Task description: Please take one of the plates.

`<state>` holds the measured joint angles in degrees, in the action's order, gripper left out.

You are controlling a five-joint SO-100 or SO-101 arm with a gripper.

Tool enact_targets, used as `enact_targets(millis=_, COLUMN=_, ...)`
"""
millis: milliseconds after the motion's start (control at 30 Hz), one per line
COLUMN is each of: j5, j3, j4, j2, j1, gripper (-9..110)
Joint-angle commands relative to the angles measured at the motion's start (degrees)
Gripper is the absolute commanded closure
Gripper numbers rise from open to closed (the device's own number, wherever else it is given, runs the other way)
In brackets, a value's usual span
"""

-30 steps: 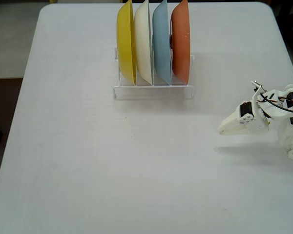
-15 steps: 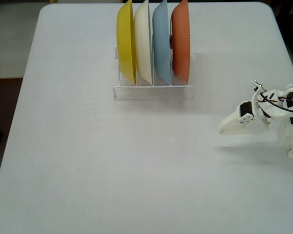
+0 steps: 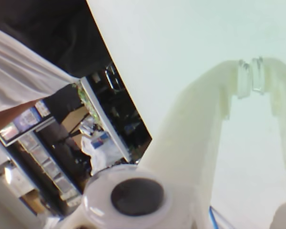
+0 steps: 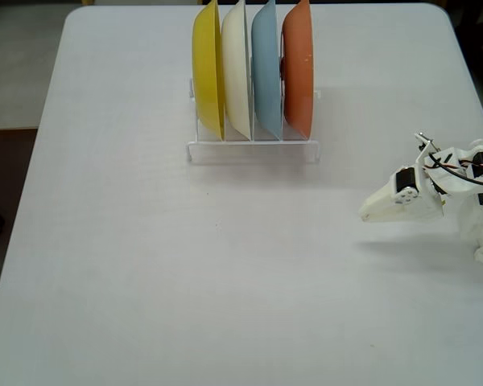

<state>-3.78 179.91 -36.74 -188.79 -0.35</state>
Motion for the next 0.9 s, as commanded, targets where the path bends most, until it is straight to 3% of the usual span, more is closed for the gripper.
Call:
enact_targets(millis=0, j5=-0.1, j3=0.0, j4=0.5, j2=-0.7, j1=0.1, gripper=102)
enact_targets(millis=867, j5=-0.7, j3=-0.1, j4=0.4, j2=-0.7, j1=0.1, gripper=102)
